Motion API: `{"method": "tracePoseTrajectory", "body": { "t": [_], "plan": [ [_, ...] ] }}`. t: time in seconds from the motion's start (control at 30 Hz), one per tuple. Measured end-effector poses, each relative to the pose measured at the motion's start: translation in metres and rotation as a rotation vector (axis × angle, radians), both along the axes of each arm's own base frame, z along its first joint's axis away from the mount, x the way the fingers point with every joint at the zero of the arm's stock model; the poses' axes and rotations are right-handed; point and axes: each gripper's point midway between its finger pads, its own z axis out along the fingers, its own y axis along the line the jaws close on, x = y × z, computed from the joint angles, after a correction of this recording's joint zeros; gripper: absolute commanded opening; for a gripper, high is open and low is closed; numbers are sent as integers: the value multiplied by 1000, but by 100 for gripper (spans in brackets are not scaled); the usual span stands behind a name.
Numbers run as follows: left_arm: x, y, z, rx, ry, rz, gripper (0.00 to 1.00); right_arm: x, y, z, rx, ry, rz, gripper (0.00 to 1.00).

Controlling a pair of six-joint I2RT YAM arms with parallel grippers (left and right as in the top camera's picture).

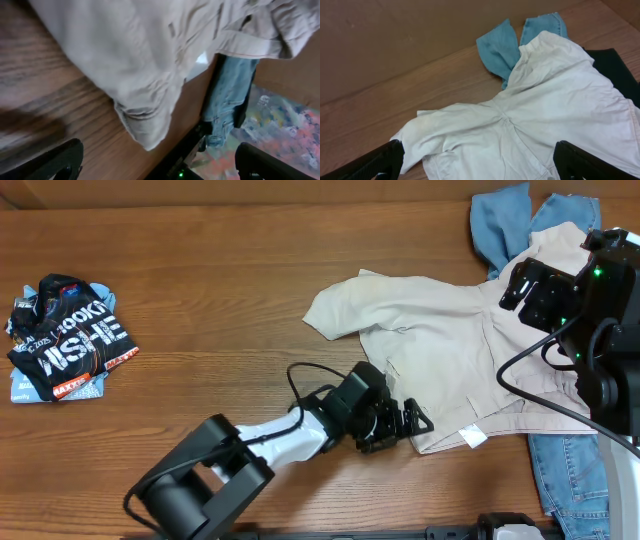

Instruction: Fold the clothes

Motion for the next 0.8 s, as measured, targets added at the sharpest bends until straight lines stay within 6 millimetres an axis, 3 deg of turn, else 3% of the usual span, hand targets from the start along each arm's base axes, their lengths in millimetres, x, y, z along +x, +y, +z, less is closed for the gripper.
{"method": "tracePoseTrajectory", "body": {
  "t": [0.13,0.33,0.43,0.5,0.63,0.73,0.8],
  "plan": [
    [-3,-6,-7,-17,35,-8,96,0,1,0,4,-1,5,100],
    [-2,-10,-14,-26,57,1,76,0,2,0,7,-2,9,100],
    [1,-13,-17,-26,64,2,59,0,2,0,7,-2,8,100],
    [2,-15,-21,-21,68,2,56,0,2,0,7,-2,9,100],
    [4,-18,-24,-20,68,2,23,0,2,0,7,-2,9,100],
    [6,-18,-25,-15,57,3,4,0,2,0,7,-1,9,100],
    [7,-18,-25,-16,51,4,4,0,2,0,7,-1,9,100]
  ]
}}
